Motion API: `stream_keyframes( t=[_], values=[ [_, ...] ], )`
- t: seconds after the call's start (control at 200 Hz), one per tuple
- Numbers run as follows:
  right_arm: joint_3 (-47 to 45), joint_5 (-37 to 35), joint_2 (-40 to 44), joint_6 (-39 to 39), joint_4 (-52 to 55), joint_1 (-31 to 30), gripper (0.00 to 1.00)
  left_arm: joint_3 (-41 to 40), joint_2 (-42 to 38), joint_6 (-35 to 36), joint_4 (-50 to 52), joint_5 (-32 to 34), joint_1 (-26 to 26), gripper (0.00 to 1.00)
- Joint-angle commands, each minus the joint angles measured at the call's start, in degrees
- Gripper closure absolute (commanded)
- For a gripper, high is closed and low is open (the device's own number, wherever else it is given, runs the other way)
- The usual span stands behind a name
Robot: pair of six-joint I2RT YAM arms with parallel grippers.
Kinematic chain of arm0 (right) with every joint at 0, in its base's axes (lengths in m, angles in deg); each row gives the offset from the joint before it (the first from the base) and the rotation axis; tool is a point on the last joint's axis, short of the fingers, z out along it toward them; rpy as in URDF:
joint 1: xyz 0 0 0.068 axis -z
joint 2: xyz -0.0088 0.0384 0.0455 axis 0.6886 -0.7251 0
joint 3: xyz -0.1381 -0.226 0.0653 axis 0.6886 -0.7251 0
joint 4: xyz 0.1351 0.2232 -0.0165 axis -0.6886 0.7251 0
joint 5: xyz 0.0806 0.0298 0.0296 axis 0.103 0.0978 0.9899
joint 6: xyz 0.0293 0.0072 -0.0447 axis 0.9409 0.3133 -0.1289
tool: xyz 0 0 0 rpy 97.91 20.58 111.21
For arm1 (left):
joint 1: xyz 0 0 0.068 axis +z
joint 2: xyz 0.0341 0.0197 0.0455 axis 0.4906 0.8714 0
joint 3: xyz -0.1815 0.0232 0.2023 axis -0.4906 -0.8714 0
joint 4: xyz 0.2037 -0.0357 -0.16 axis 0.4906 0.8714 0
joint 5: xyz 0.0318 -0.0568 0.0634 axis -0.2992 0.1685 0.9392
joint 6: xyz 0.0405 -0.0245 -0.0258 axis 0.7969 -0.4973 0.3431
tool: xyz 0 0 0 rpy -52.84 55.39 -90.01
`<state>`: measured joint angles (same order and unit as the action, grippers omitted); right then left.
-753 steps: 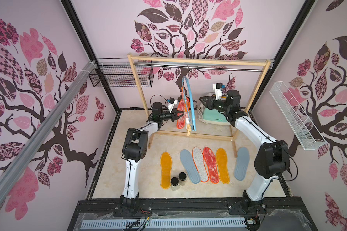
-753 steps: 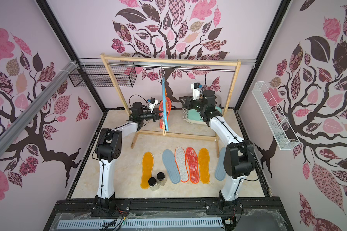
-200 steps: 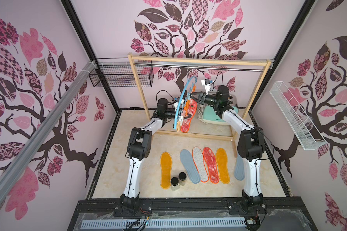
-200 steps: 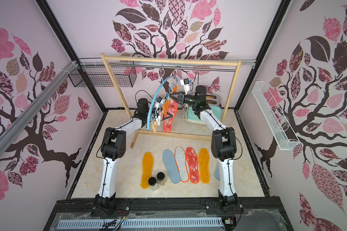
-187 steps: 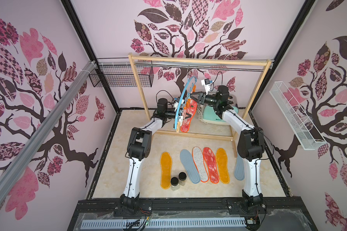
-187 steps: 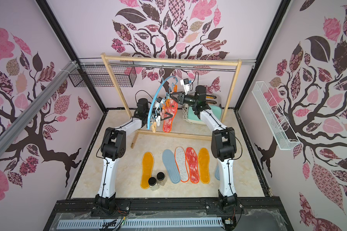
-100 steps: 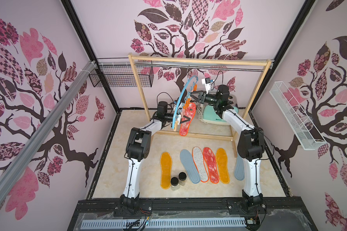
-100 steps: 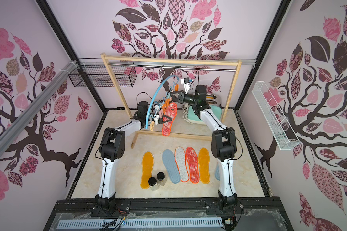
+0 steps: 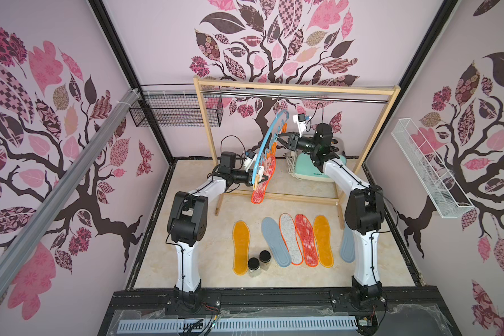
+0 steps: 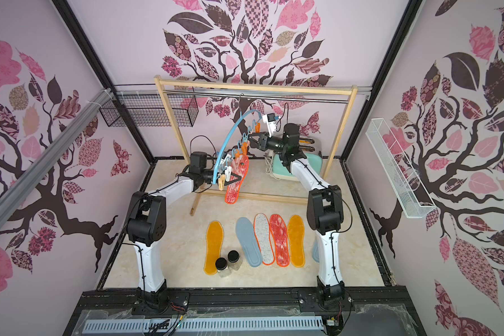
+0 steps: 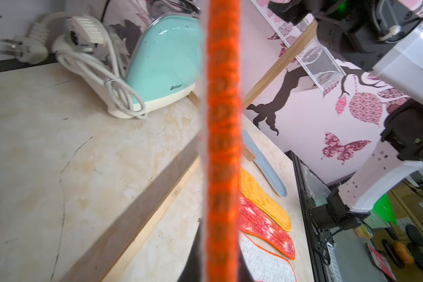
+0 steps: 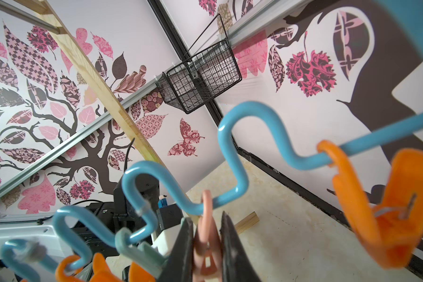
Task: Take the shoe insoles off the hanger
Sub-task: Open the clamp at the hanger, then place the insole at the center of the board.
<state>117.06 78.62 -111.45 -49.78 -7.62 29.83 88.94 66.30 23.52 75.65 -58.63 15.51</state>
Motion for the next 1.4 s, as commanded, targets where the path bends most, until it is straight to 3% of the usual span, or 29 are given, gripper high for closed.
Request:
stream_keyframes(
  t=[0.0, 0.715, 0.99, 1.396],
  values=[
    [0.7, -1.7, -0.6, -1.6, 3.8, -0.1, 0.85, -3.8, -3.8, 0.8, 2.5, 6.9, 1.2, 1.0],
    [0.6, -2.8, -0.3, -3.2, 6.3, 0.6, 0.82, -19.0, -21.1, -1.4, 7.8, 21.9, 1.8, 1.0],
    [0.1, -2.9, -0.3, -3.5, 6.6, 0.6, 0.82, -26.4, -29.2, -7.8, 4.7, 24.6, 1.5, 1.0],
    [-0.2, -3.0, -0.5, -4.2, 7.0, 0.6, 0.82, -37.4, -48.9, -13.6, 11.7, 41.4, -5.7, 1.0]
  ],
)
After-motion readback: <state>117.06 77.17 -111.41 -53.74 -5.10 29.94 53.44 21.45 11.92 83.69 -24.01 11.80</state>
